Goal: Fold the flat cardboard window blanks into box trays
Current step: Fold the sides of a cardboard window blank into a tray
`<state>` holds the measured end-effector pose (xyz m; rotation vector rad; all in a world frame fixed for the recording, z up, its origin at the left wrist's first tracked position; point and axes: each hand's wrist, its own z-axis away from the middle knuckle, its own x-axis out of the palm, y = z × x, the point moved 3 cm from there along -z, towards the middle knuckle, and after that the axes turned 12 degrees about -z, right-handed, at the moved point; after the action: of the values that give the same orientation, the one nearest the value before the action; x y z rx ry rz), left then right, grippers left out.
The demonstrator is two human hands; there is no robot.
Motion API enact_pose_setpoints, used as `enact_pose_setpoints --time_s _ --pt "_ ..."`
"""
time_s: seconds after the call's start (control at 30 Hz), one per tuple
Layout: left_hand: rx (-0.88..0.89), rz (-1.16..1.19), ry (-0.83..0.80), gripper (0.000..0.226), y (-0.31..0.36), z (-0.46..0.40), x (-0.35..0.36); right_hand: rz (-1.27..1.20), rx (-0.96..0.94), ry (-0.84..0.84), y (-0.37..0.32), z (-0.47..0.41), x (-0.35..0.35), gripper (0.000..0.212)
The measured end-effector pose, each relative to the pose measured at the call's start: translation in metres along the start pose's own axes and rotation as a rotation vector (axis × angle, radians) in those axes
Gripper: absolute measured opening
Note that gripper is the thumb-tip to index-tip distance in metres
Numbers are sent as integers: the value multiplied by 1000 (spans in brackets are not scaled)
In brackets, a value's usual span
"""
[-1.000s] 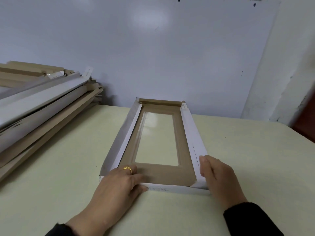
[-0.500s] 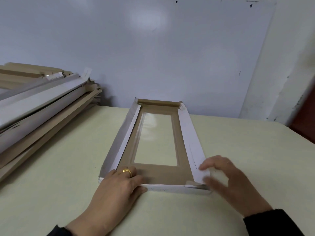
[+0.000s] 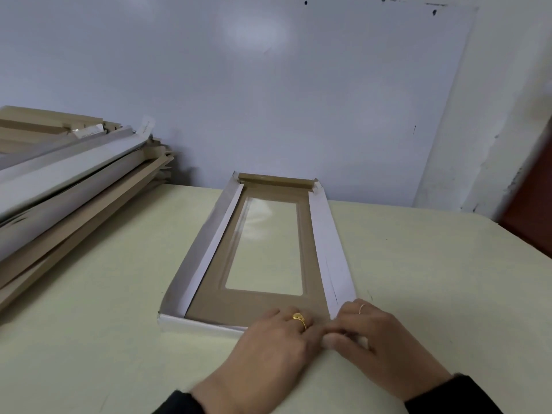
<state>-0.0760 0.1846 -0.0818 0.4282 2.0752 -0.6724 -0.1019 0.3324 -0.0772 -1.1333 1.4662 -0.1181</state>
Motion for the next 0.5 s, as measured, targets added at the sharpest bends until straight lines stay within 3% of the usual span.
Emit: enact_pose_setpoints --time_s 0.07,0.17,0.27,0.37,0.43,0.5 --pt "13 -26 6 34 0 0 4 -96 33 112 4 -4 -10 24" --pt "11 -28 -20 28 0 1 5 126 0 212 12 -29 -20 26" --pt "16 -7 -23 11 1 2 6 342 131 3 28 -61 -16 51" --pt "-20 -27 -6 26 2 3 7 547 198 -162 31 -80 -9 73" --pt "-46 -37 -14 30 2 2 8 718 129 -213 31 -87 -5 72" --pt "-31 -37 -20 26 3 1 8 814 79 -236 30 -91 -3 58"
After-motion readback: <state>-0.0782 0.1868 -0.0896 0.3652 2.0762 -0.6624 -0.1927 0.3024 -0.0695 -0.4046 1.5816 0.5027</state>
